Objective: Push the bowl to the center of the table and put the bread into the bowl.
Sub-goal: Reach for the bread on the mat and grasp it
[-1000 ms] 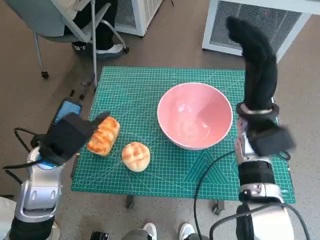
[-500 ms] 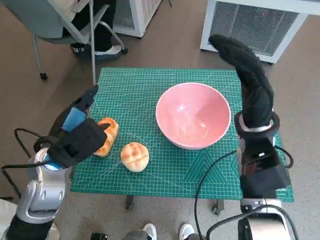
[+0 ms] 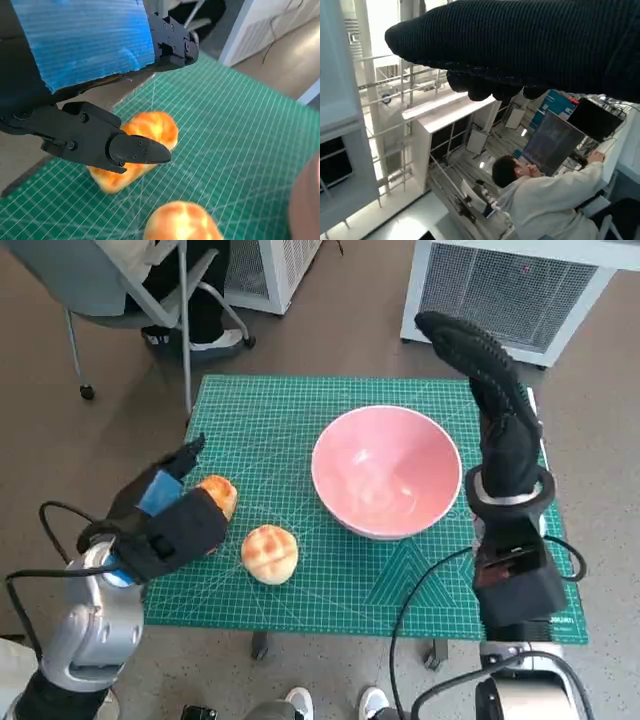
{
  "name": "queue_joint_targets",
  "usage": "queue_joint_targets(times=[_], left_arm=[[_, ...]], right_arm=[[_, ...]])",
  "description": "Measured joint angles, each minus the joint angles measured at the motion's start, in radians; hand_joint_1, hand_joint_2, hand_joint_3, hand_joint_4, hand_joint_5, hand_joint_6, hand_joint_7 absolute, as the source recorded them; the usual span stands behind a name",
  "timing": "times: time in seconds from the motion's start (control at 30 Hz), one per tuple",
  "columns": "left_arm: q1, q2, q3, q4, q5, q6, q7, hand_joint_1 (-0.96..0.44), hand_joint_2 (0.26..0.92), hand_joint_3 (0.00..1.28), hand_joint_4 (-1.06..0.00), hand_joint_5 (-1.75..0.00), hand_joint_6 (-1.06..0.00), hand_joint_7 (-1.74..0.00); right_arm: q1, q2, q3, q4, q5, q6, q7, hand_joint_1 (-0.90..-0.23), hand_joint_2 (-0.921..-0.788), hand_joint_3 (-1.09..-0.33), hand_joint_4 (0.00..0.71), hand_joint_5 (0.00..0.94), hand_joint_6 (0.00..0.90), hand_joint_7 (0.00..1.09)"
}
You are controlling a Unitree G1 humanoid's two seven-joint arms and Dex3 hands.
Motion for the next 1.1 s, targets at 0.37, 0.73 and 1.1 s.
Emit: queue_joint_targets(times=[0.37, 0.73, 1.1], left_arm=[[0.005, -0.019, -0.043, 0.069, 0.021, 0.001, -0.003, -0.46, 0.921, 0.17, -0.22, -0.01, -0.28, -0.01], [-0.006, -0.091, -0.066, 0.217, 0.022, -0.039, 0.03, -0.39, 0.921, 0.19, -0.34, -0.04, -0.32, -0.02], [-0.03, -0.162, -0.006, 0.365, 0.005, -0.183, 0.144, 0.05, 0.921, 0.16, -0.61, -0.75, -0.56, -0.03]], right_arm=[[0.02, 0.001, 0.015, -0.014, 0.005, 0.018, 0.0, -0.567, -0.921, -0.743, 0.298, 0.016, -0.001, 0.68], [0.022, 0.001, 0.023, -0.013, 0.017, 0.023, 0.001, -0.565, -0.921, -0.738, 0.289, 0.011, -0.001, 0.68], [0.022, 0.002, 0.03, -0.008, 0.027, 0.022, 0.003, -0.562, -0.921, -0.738, 0.289, 0.01, -0.001, 0.69]])
